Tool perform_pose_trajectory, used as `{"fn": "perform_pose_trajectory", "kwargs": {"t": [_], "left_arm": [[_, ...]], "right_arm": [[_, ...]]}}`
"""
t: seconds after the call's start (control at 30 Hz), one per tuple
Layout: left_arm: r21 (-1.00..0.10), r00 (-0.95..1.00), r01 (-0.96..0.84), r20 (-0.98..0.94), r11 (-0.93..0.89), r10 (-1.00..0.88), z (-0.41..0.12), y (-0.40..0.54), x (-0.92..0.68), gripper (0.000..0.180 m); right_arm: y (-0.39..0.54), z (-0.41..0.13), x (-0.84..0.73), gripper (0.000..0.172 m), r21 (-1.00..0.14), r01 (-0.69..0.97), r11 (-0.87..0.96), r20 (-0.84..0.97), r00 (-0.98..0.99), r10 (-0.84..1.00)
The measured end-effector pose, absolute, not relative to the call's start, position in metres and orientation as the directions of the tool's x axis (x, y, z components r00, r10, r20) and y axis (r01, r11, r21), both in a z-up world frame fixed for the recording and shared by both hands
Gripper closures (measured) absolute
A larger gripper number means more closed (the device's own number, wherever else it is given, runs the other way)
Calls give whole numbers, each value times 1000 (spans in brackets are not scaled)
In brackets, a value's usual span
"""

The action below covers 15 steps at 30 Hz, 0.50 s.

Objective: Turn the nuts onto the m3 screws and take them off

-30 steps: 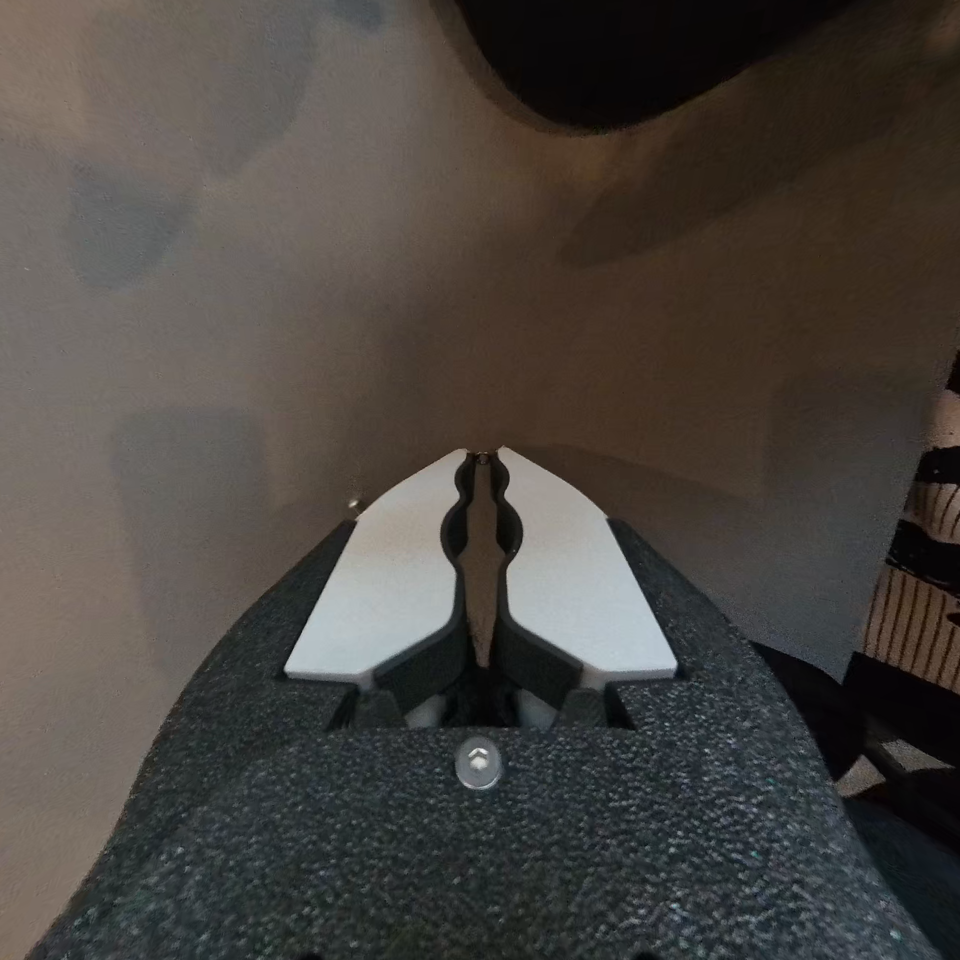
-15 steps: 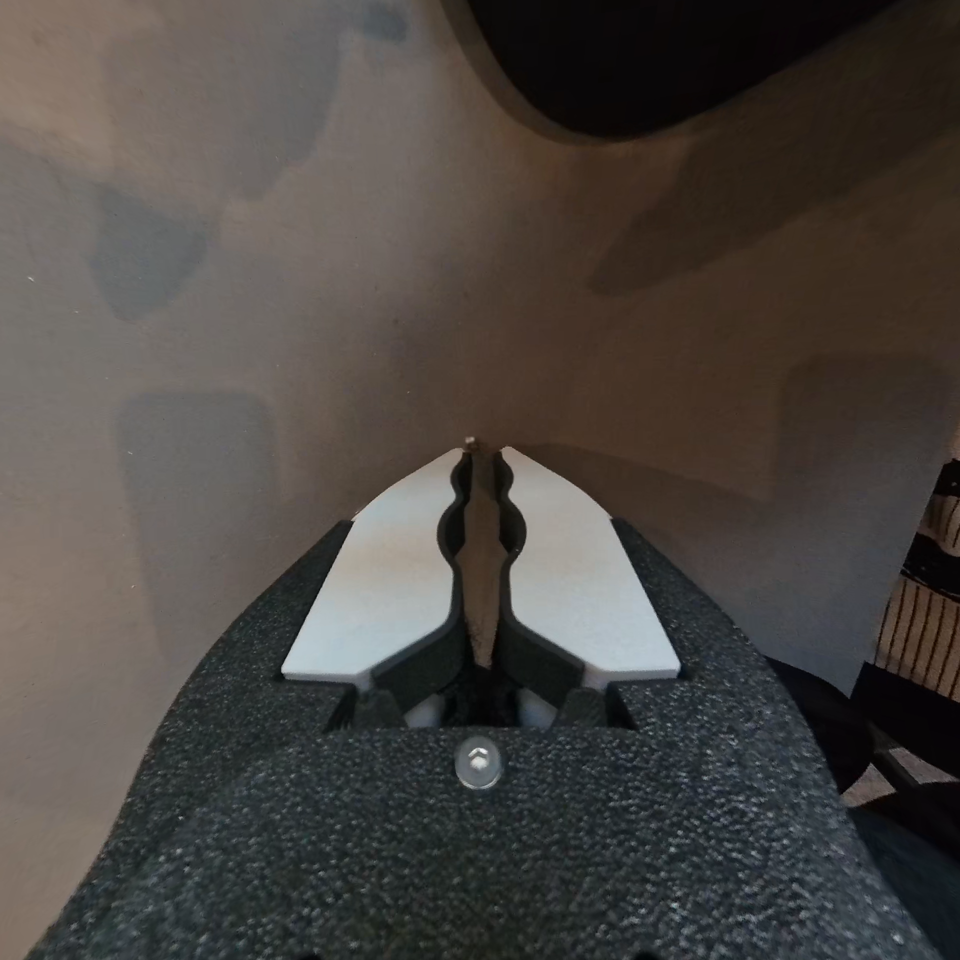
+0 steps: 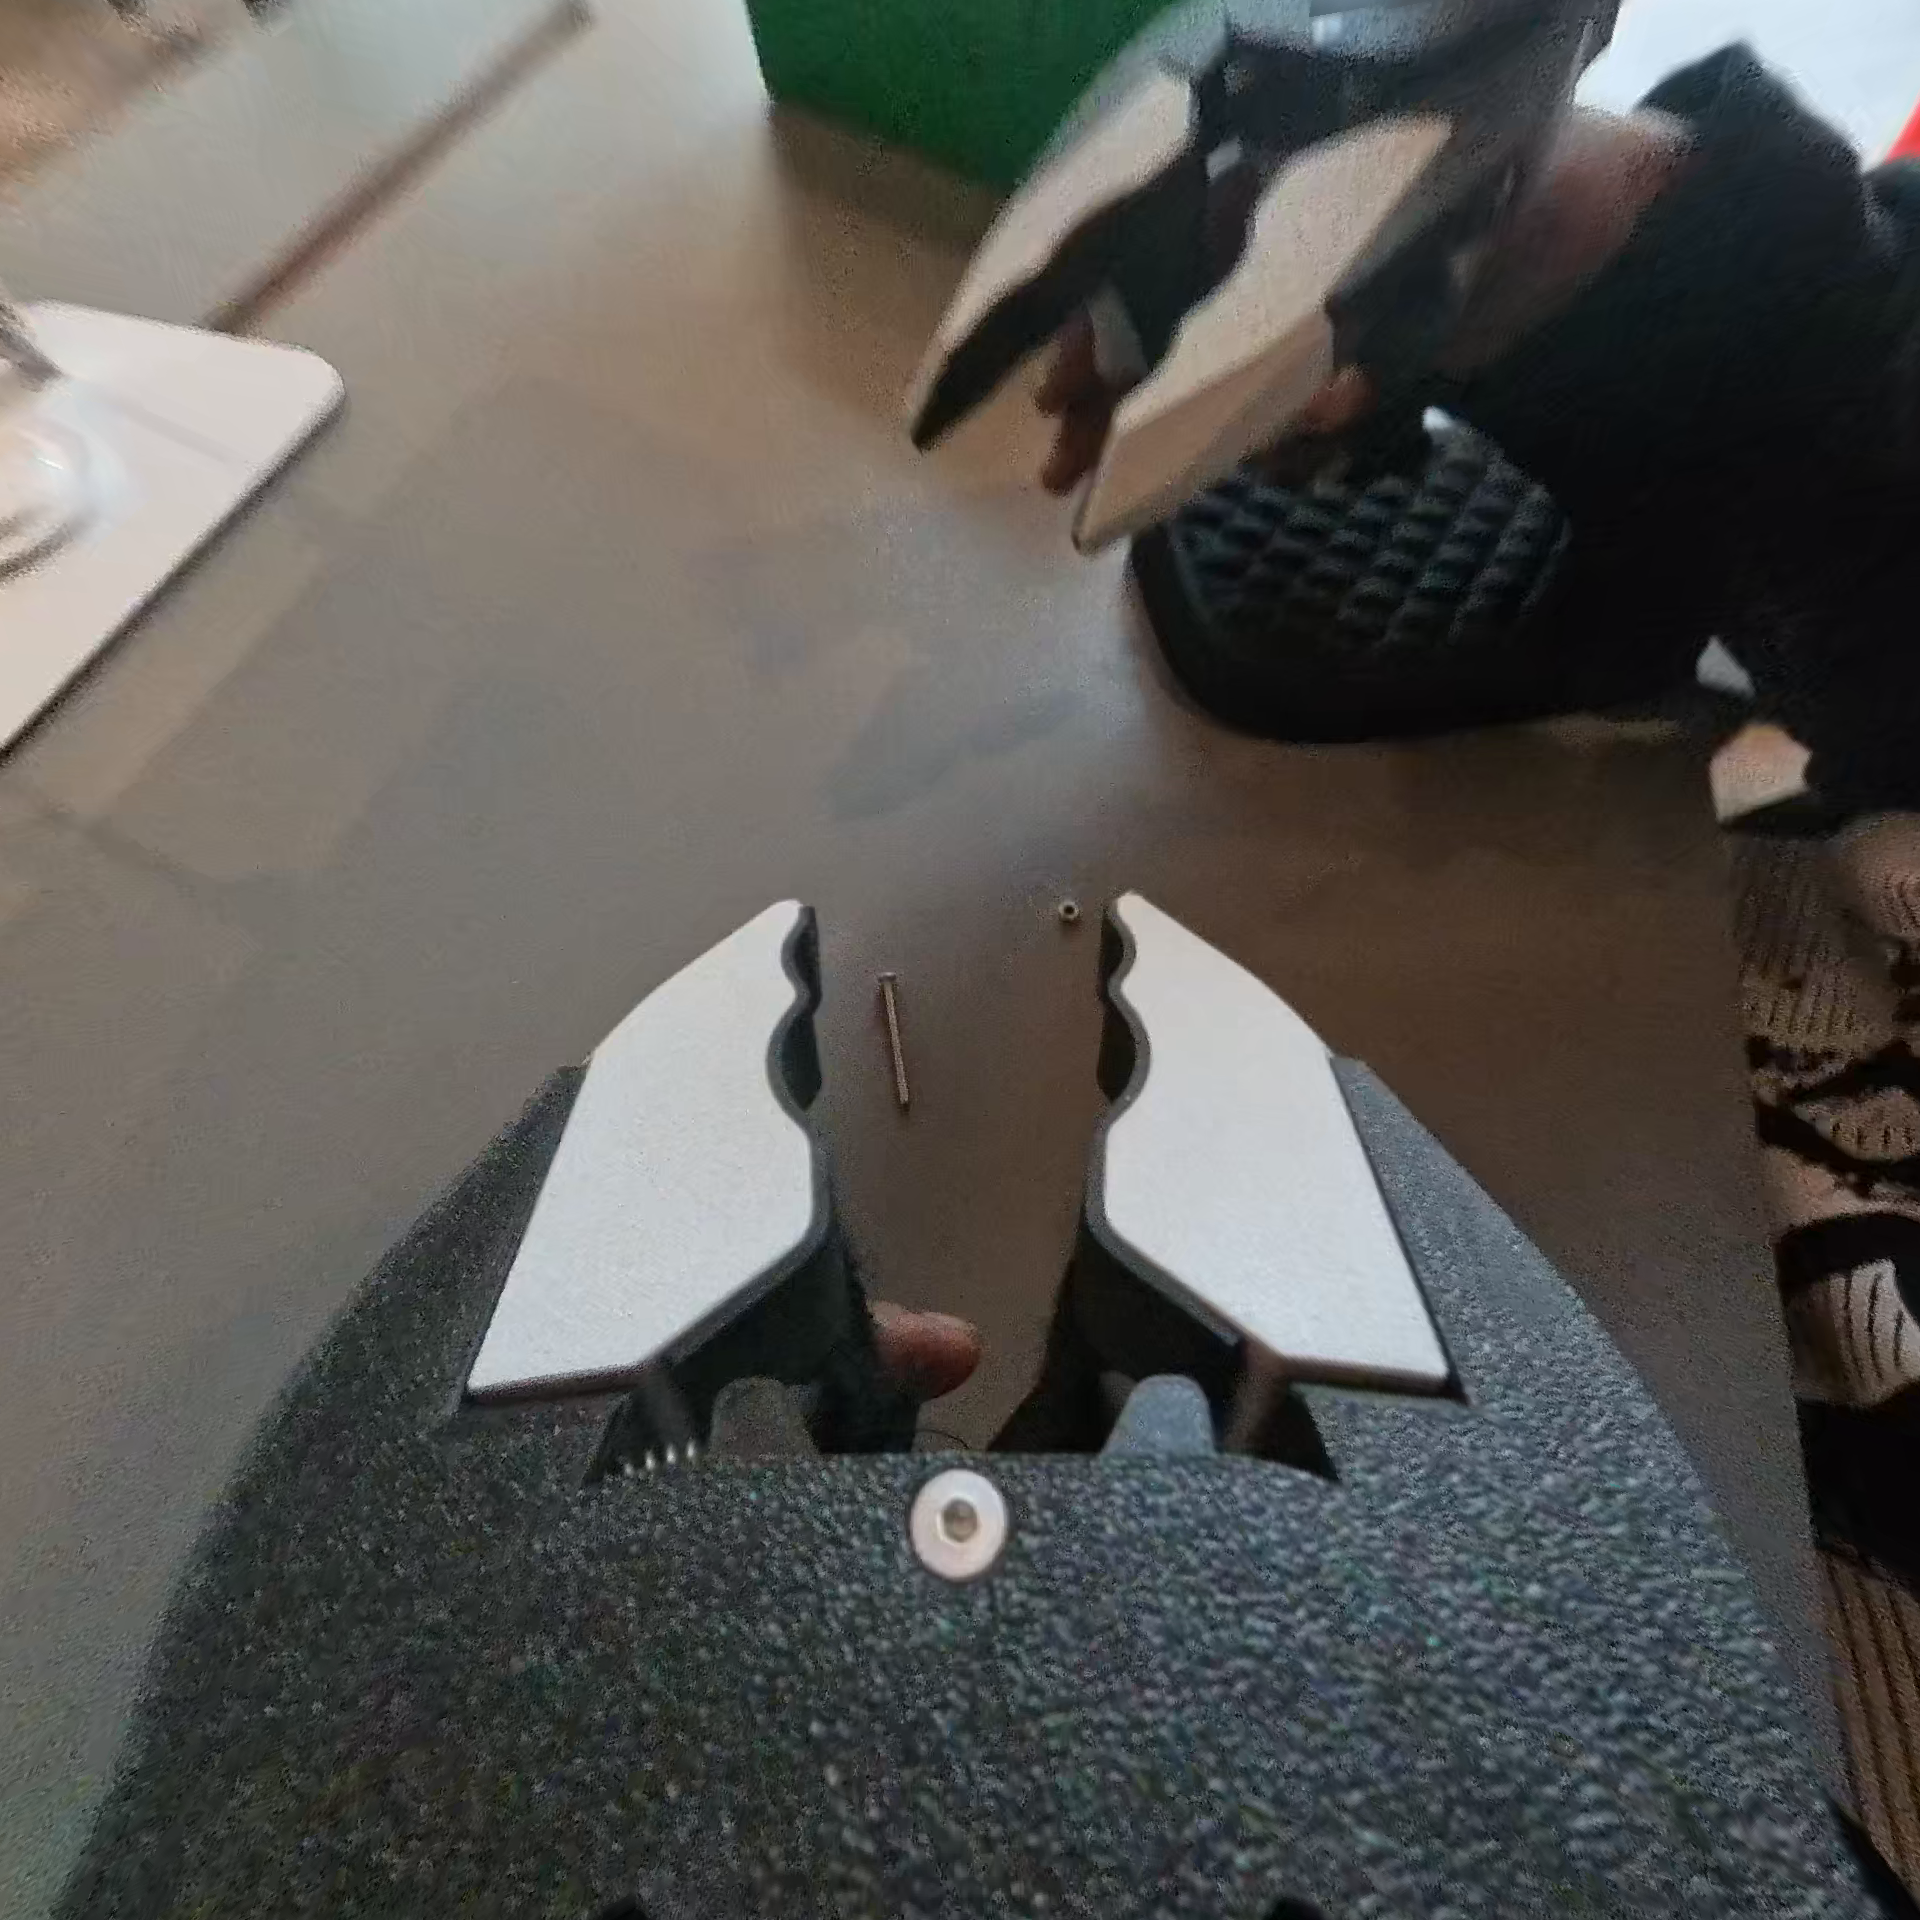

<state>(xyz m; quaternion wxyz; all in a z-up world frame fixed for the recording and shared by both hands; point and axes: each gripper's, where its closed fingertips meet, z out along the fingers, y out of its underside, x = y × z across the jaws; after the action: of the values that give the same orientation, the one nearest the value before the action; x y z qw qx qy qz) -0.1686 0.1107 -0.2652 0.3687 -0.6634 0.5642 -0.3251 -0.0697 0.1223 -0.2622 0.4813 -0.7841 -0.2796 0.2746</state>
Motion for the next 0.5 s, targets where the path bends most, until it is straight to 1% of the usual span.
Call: {"fn": "perform_pose_trajectory", "kwargs": {"t": [0.07, 0.13, 0.27, 0.37, 0.5], "left_arm": [[-909, 180, -403, 39, -110, -983, -263, 108, -177, 127], [-937, 200, -325, 65, -128, -978, -264, 106, -184, 126], [-974, 218, -198, 67, -111, -974, -250, 107, -193, 125], [-981, 202, -145, 99, -129, -974, -247, 106, -197, 123], [-990, 192, -64, 109, -123, -975, -237, 105, -204, 126]], "right_arm": [[111, -266, -83, 118, -871, 309, -381, -111, 633, 766], [102, -267, -96, 123, -820, 461, -340, -42, 545, 838], [98, -271, -121, 133, -677, 719, -157, 94, 296, 950], [105, -283, -139, 141, -569, 822, 14, 134, 75, 988], [116, -306, -157, 147, -453, 879, 149, 107, -112, 988]]}}
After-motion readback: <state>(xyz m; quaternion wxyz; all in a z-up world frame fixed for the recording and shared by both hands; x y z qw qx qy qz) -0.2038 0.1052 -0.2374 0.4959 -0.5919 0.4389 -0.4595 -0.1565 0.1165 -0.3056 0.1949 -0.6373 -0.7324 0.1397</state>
